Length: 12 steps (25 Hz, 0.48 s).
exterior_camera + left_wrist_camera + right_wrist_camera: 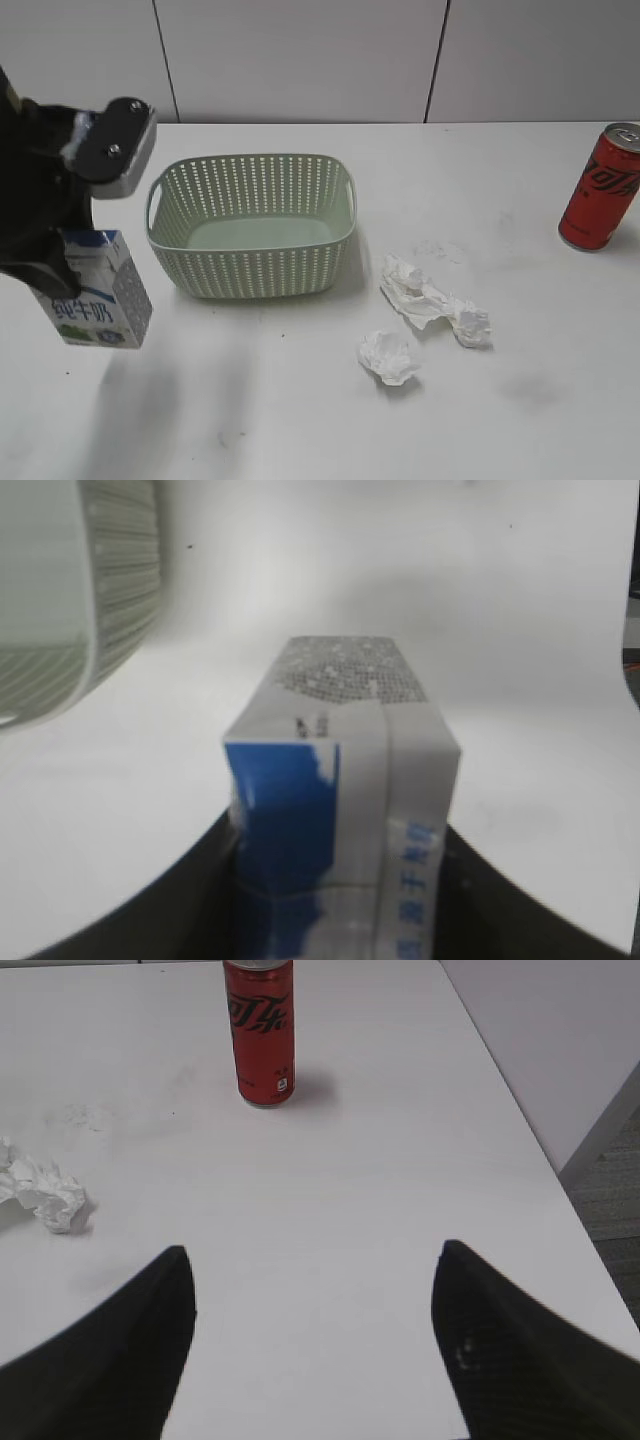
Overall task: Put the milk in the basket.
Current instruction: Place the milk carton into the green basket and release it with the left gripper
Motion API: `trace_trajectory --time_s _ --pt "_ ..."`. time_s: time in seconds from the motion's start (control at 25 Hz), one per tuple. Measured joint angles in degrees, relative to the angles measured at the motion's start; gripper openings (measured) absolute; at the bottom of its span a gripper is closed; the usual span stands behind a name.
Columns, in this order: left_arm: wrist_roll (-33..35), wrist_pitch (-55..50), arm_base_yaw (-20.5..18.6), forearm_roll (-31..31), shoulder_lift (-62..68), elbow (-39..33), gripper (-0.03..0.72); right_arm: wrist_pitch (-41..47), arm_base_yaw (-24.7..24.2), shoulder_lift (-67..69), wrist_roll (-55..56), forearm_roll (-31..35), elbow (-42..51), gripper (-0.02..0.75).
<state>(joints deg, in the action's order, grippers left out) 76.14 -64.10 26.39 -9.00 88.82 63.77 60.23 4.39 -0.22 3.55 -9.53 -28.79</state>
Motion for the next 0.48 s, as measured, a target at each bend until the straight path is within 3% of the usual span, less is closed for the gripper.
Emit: trace_trajectory --time_s 0.24,0.48 --pt "-3.53 -5.52 0.00 4.31 -1.47 12.15 0.316 0.00 0.00 0.00 0.00 0.00 0.00 0.589" --pt "-5.36 -5.87 0.00 4.67 6.48 30.06 0.316 0.00 0.00 0.00 0.00 0.00 0.00 0.589"
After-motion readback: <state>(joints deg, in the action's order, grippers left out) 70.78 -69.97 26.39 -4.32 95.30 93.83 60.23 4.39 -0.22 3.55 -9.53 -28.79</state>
